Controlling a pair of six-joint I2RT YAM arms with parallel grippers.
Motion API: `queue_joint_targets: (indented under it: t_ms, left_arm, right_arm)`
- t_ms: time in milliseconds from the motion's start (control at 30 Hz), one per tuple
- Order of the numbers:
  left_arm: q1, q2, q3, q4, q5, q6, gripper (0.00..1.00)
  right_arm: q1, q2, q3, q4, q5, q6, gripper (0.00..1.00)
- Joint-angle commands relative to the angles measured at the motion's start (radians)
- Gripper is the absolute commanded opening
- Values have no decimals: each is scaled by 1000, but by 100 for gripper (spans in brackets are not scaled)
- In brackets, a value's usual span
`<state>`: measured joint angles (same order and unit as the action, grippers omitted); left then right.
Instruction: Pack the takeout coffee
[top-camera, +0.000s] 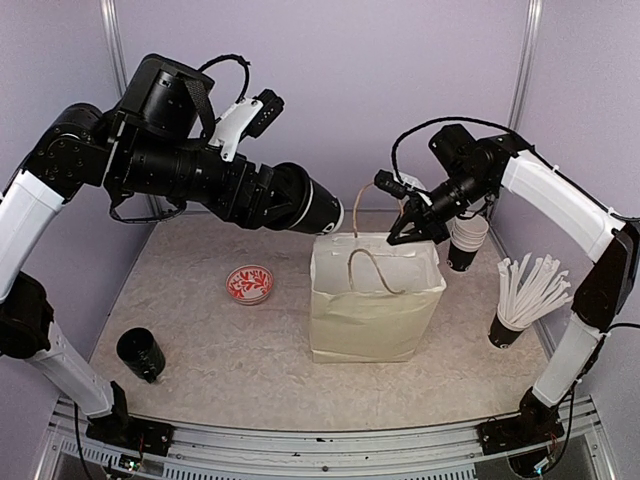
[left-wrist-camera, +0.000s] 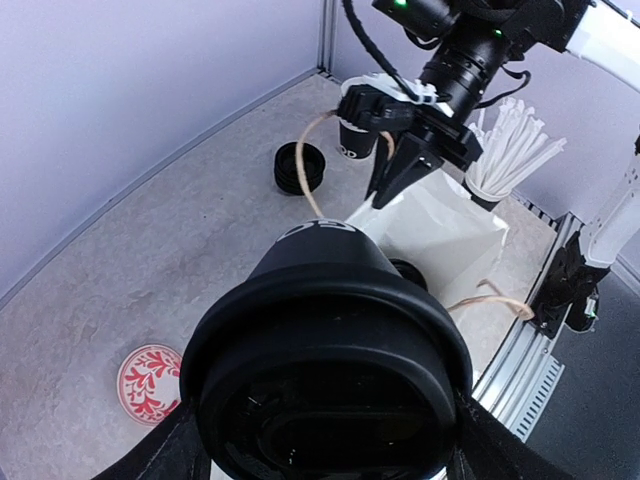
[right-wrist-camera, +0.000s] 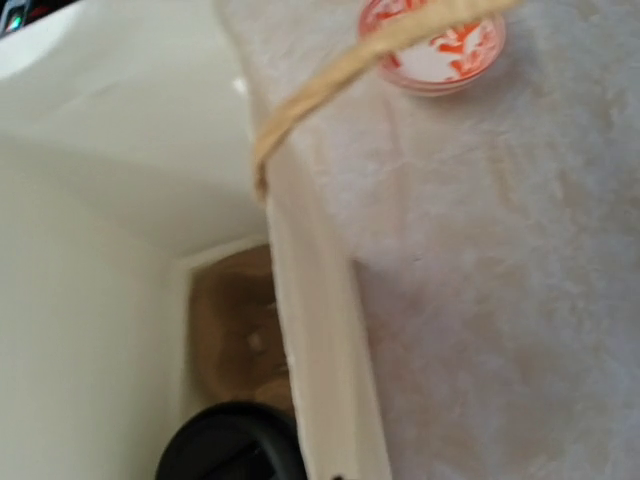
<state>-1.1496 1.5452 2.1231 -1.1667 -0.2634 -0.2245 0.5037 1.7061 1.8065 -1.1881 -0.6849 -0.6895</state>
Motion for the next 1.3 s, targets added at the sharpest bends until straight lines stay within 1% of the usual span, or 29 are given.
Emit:
queue_joint_targets:
  t_ms: [0,100,200,300,400,467,633,867,1000,1267]
  left_arm:
    - [-24,29,4,46,56,15,75]
    - [-29,62,7,57,80,28,75]
    - [-30,99,13,52,69,52,75]
    - [-30,138,29,35,50,87,75]
    - [-40,189,56,6,72,113,75]
    - [-56,226,67,-17,60,133,75]
    - [-68,258,34,-12,46,148,75]
    - [-89,301,2,-21,-3,168,75]
    - [-113,313,-36,-24,-30,186,75]
    - [-208,332,-102,-38,-54,203,75]
  right_arm:
    - [7,13,41,70,-10,97,0]
    - [8,13,50,63,-38,102,0]
    - [14,0,43,39,-68,59,0]
    - [25,-21,16,35,-71,19,0]
    - [33,-26,7,36,-69,19,0]
    - [36,-26,7,33,-71,18,0]
    - [57,-37,11,36,-54,14,0]
    - [148,-70,-26,52,52,0,0]
    - [163,-75,-38,58,47,-1,0]
    - [164,-91,-18,64,39,29,0]
